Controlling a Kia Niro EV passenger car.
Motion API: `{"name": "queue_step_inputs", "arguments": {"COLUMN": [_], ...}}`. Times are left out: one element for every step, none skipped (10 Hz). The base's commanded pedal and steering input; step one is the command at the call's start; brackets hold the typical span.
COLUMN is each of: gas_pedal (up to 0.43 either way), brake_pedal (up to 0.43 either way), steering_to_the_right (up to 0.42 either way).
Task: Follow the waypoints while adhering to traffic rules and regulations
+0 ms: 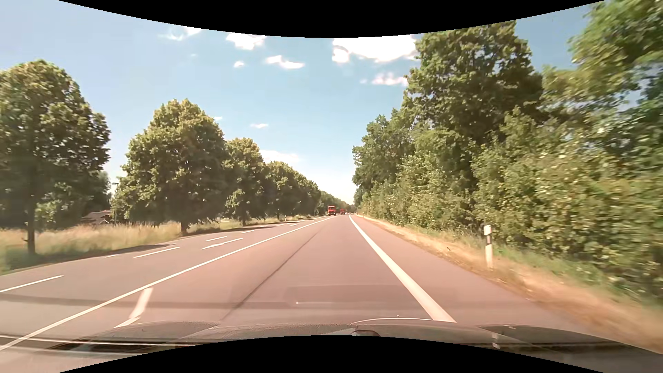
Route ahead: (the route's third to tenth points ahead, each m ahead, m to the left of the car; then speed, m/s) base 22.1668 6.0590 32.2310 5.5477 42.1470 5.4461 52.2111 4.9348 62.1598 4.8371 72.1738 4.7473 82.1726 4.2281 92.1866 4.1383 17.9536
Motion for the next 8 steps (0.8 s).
{"name": "queue_step_inputs", "arguments": {"gas_pedal": [0.248,0.248,0.248,0.248,0.248,0.248,0.248,0.248], "brake_pedal": [0.000,0.000,0.000,0.000,0.000,0.000,0.000,0.000], "steering_to_the_right": [-0.002,-0.001,-0.001,-0.001,-0.001,0.000,0.000,0.000]}}
